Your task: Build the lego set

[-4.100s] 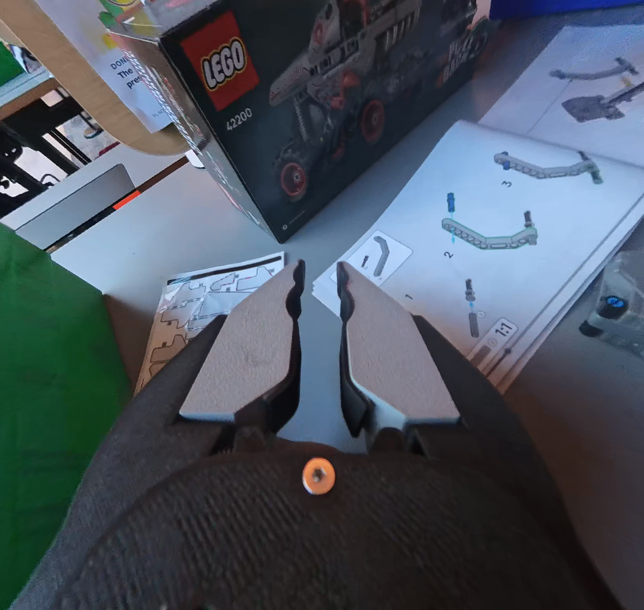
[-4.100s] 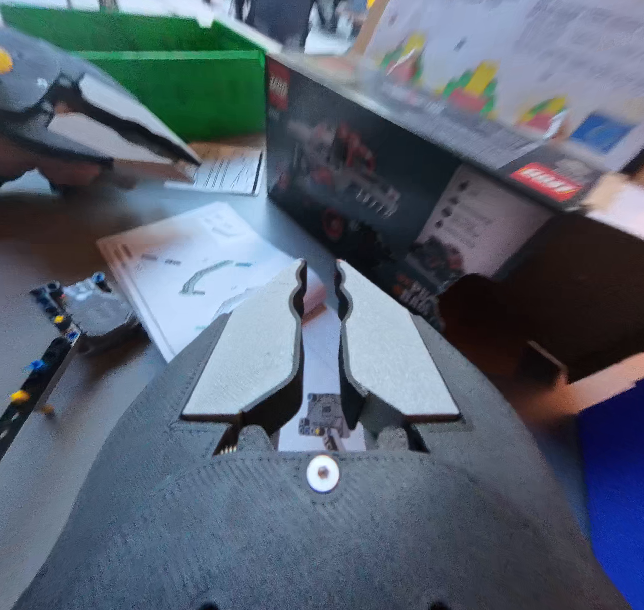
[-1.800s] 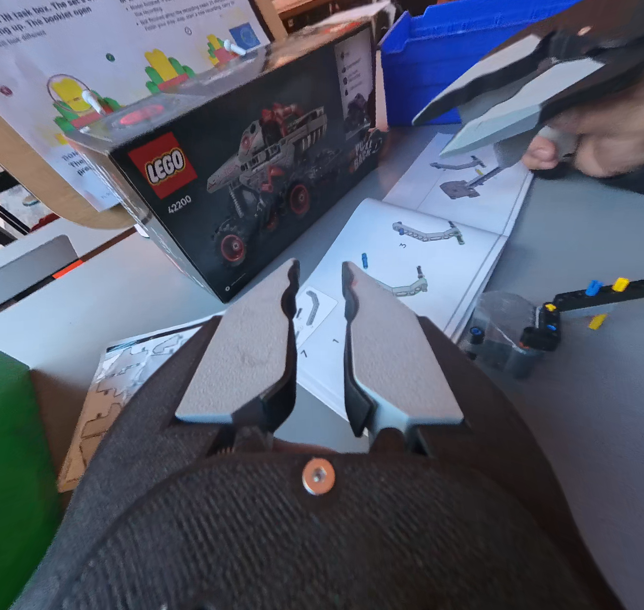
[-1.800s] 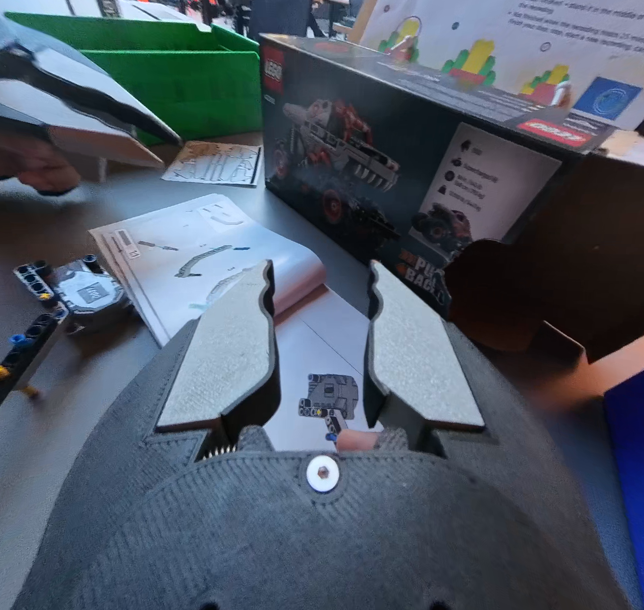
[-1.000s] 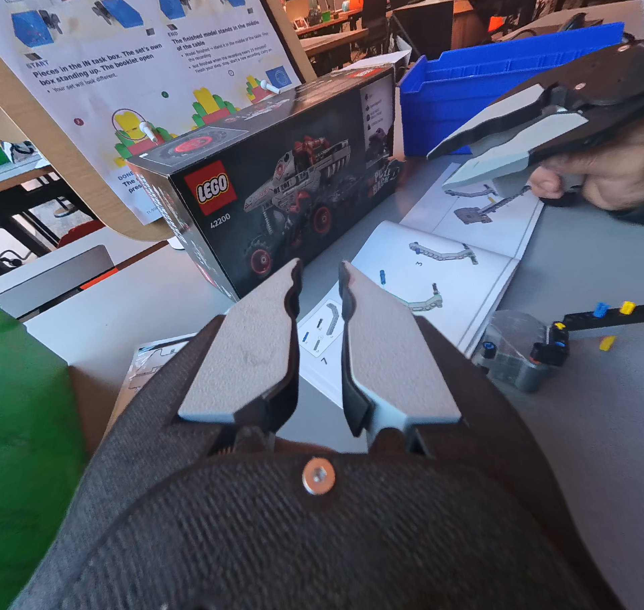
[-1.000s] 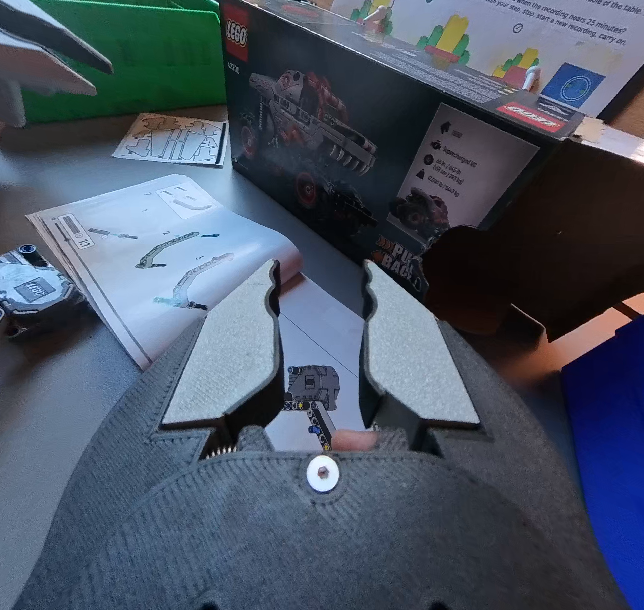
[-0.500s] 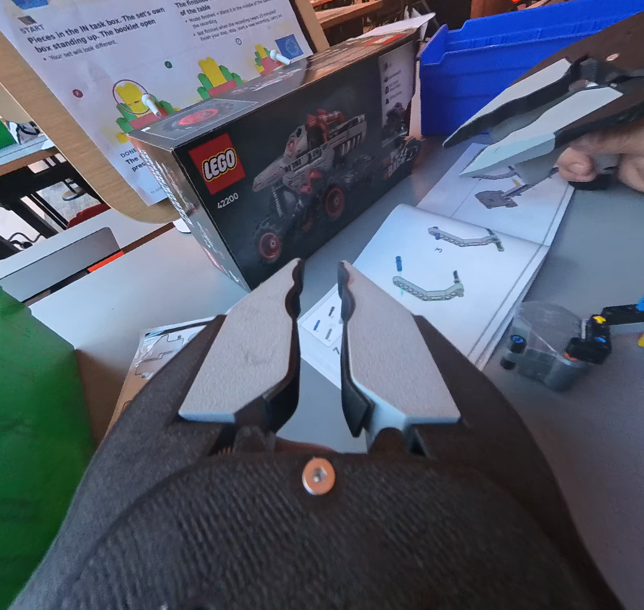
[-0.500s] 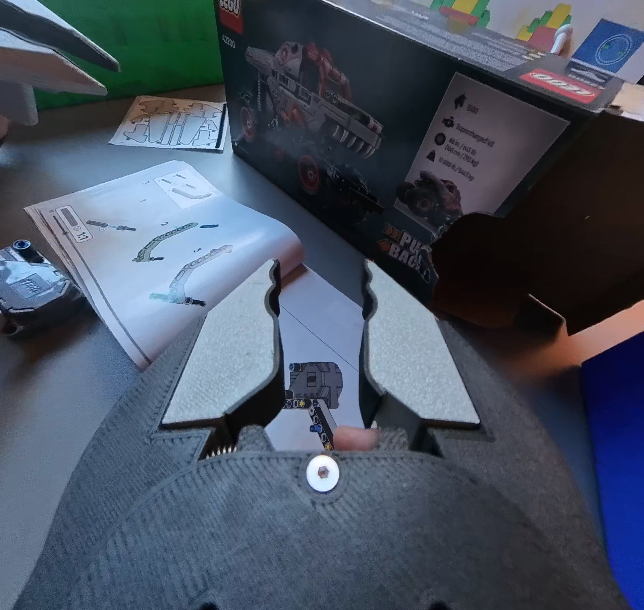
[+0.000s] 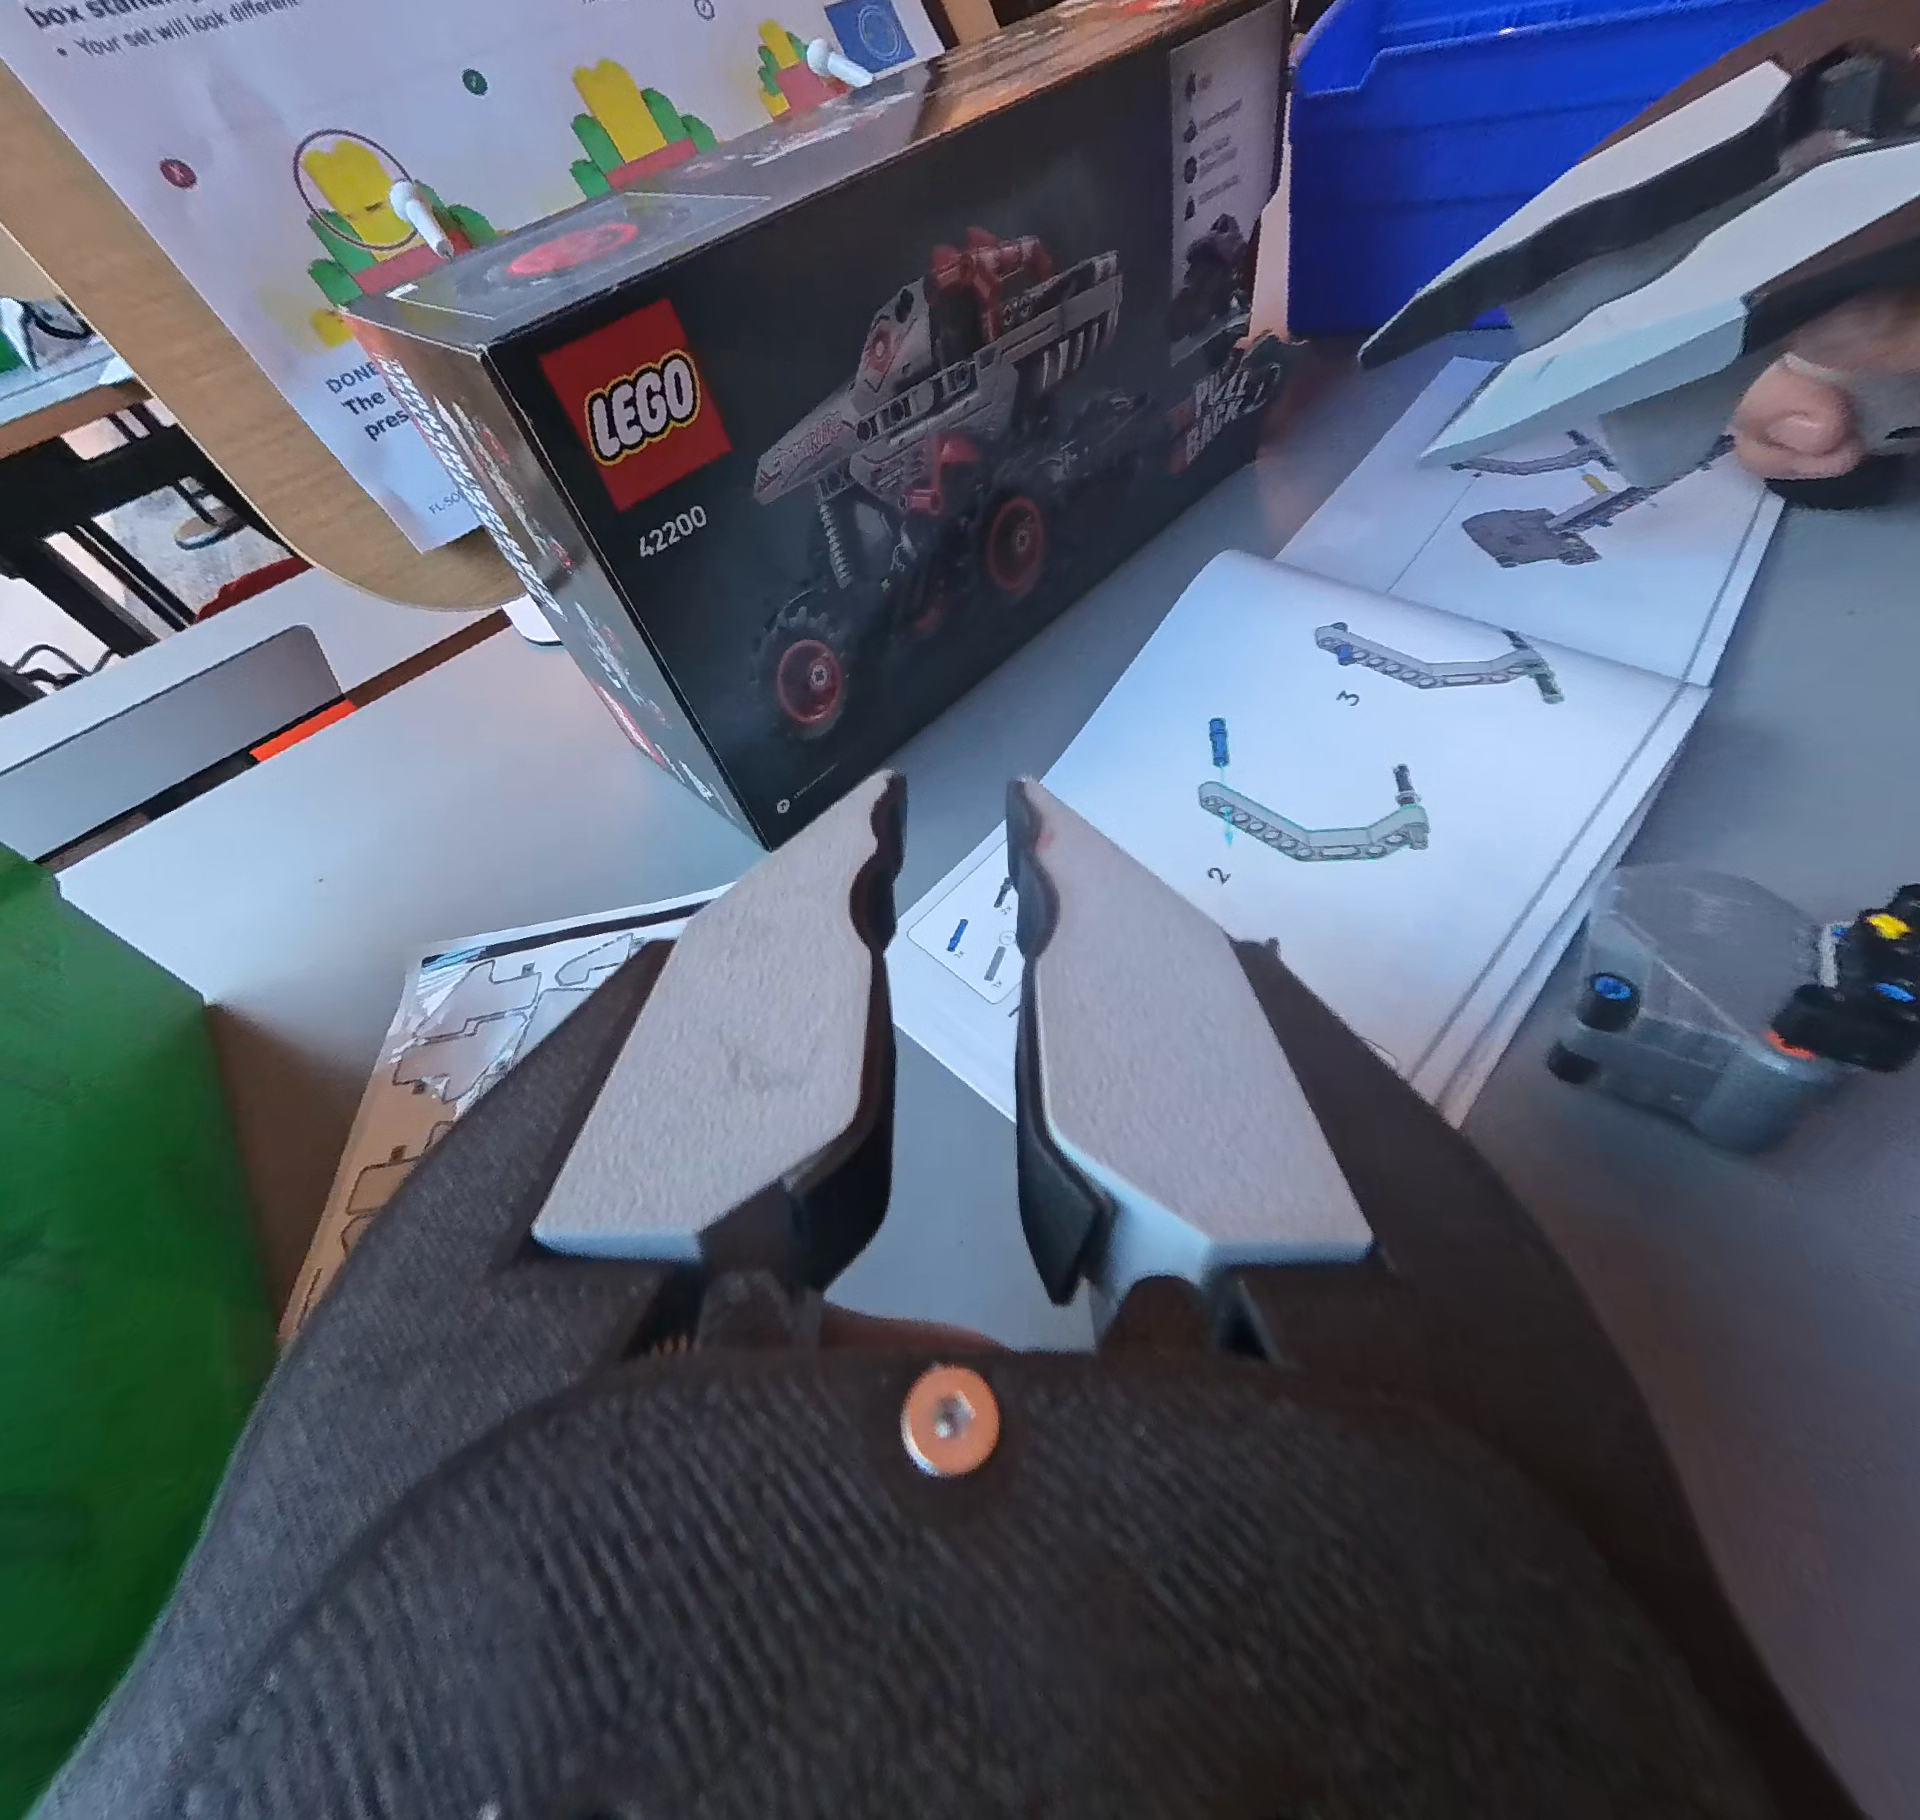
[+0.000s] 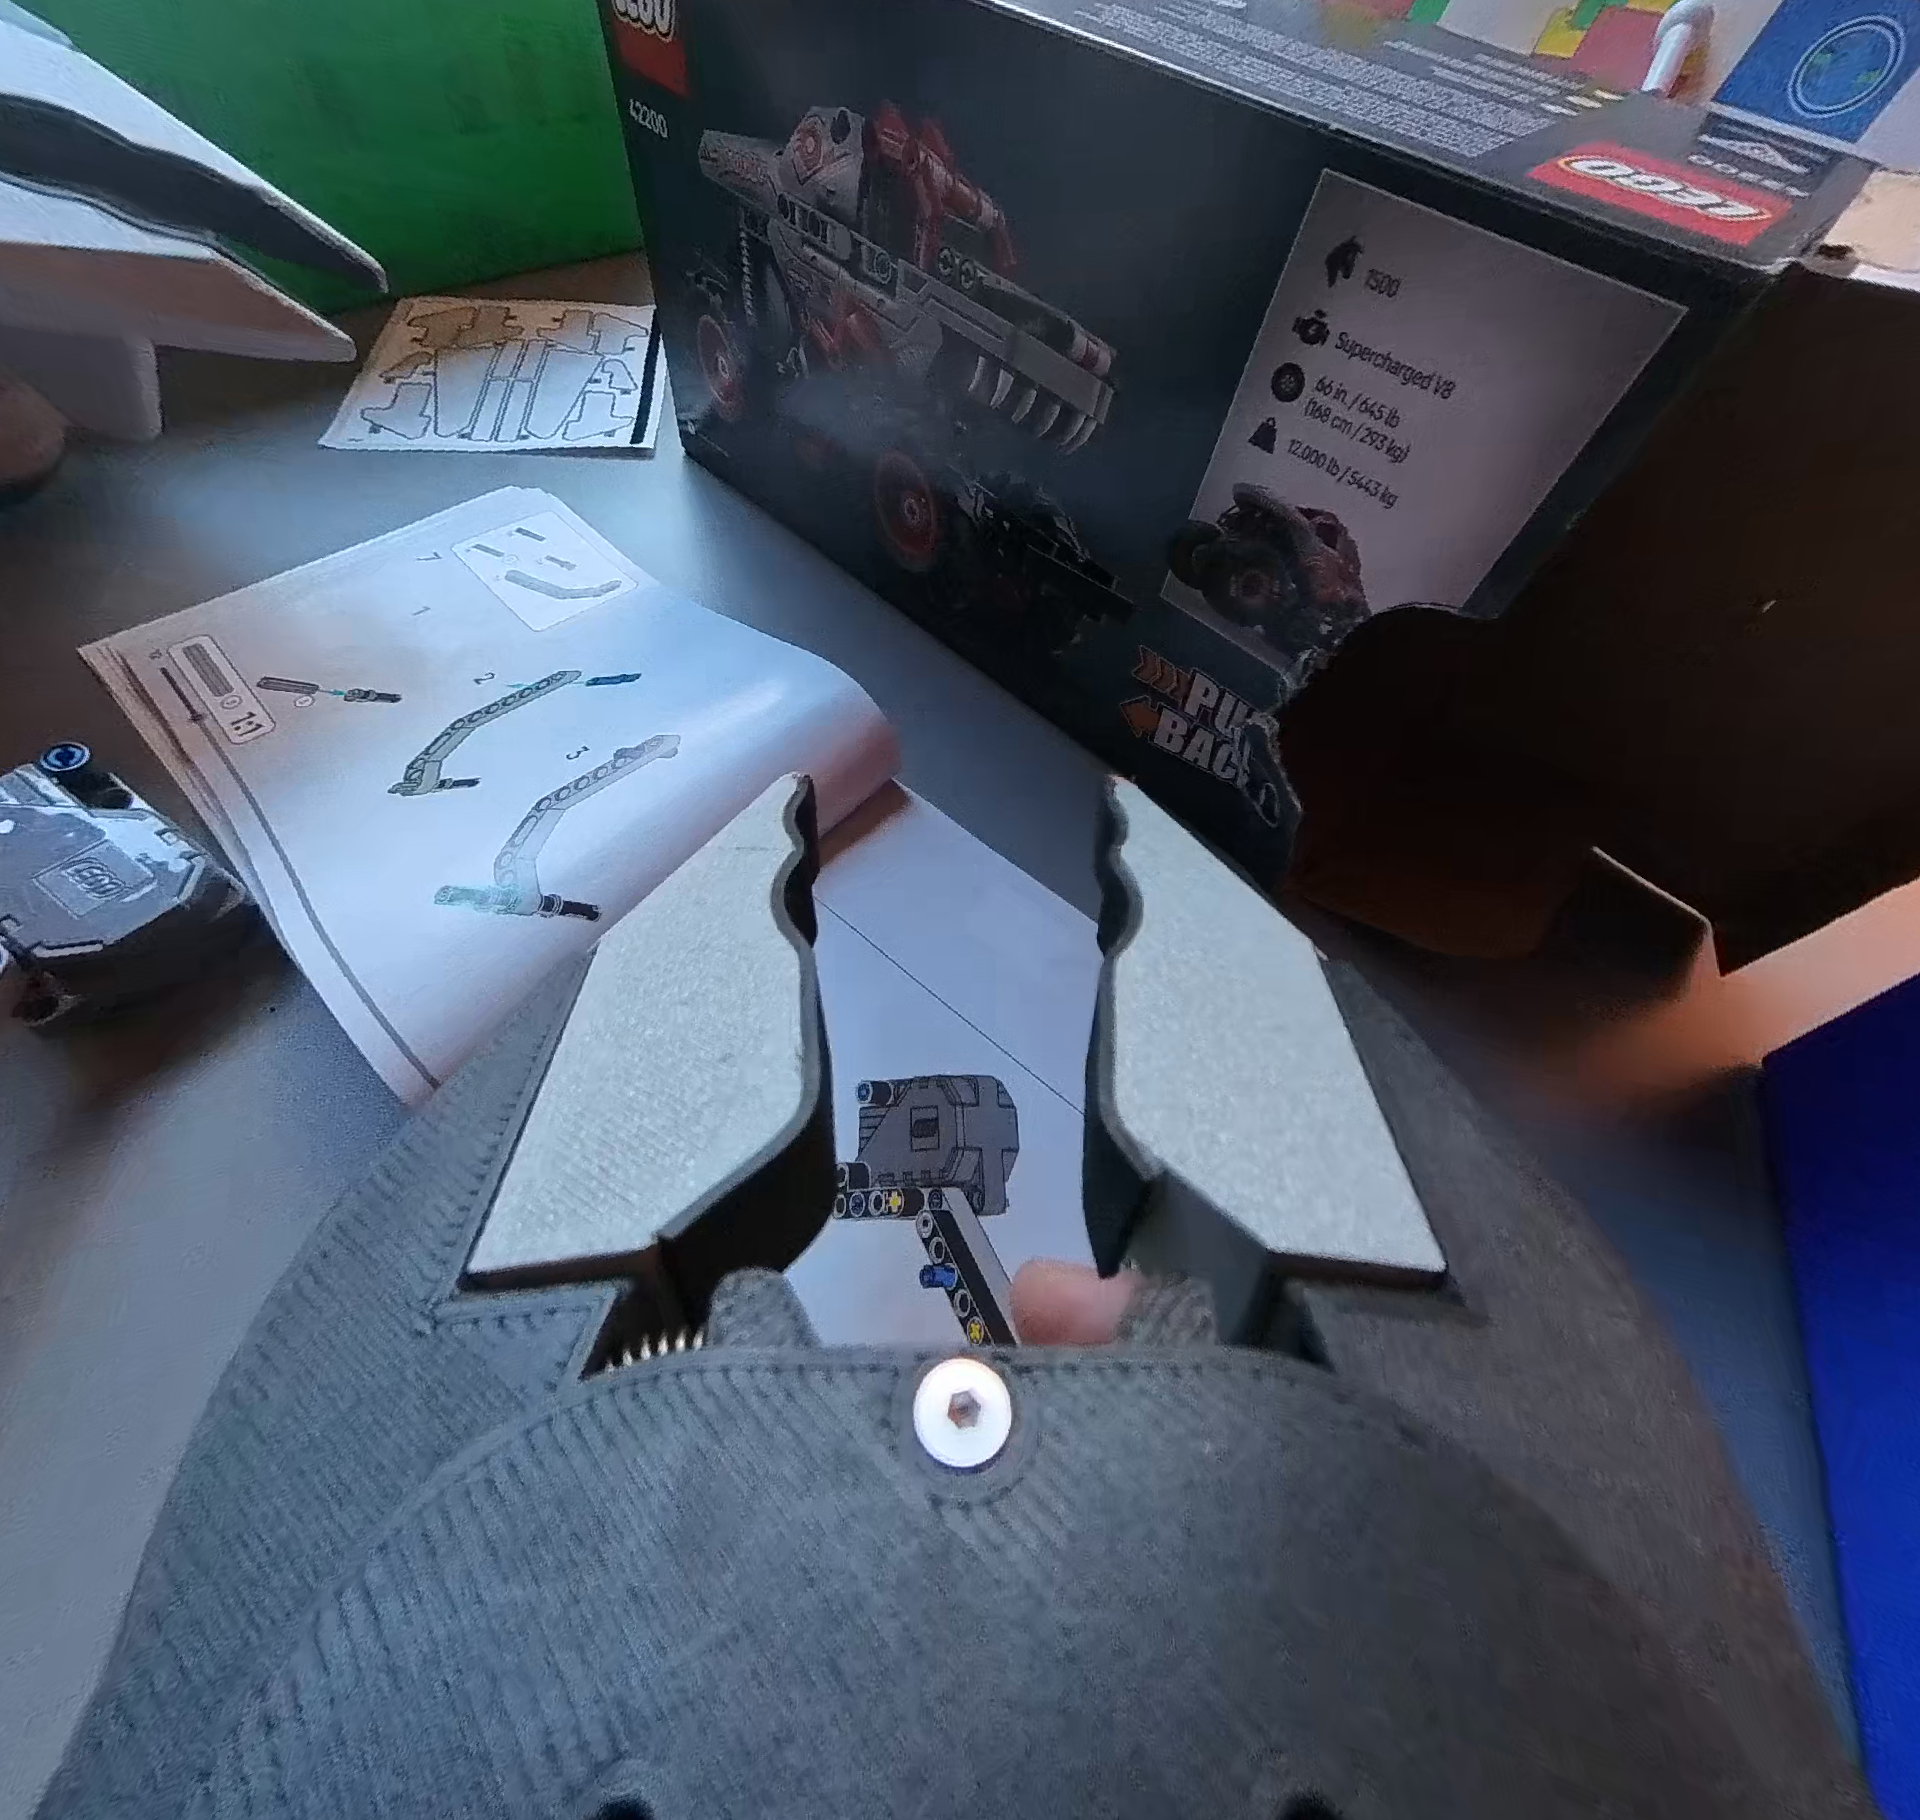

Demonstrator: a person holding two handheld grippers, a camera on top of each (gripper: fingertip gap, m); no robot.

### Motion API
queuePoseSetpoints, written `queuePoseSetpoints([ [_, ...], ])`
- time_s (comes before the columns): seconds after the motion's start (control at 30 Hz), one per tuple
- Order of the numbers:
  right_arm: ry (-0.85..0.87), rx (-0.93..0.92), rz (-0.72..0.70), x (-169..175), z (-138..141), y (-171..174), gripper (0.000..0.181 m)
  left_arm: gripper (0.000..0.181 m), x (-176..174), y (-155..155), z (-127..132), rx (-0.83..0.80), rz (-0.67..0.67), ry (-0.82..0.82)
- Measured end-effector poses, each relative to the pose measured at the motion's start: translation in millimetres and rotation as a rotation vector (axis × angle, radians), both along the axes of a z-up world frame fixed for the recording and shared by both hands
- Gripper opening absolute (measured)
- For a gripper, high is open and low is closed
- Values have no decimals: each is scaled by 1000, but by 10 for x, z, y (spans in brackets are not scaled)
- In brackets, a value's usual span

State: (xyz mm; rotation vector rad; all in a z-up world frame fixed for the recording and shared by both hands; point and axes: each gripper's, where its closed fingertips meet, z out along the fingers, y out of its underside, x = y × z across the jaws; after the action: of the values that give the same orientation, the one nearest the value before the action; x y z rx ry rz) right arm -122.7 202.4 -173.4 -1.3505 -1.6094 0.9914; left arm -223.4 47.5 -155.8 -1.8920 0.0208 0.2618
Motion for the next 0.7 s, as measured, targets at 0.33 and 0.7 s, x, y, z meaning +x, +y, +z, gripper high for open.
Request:
queuePoseSetpoints([
  [0.33,-6,-13,2,0,-8,1,53,17,-10,4,-22,-8,3,-1],
  [0.7,-15,-2,-6,-7,-23,7,52,17,-11,3,-22,-8,3,2],
])
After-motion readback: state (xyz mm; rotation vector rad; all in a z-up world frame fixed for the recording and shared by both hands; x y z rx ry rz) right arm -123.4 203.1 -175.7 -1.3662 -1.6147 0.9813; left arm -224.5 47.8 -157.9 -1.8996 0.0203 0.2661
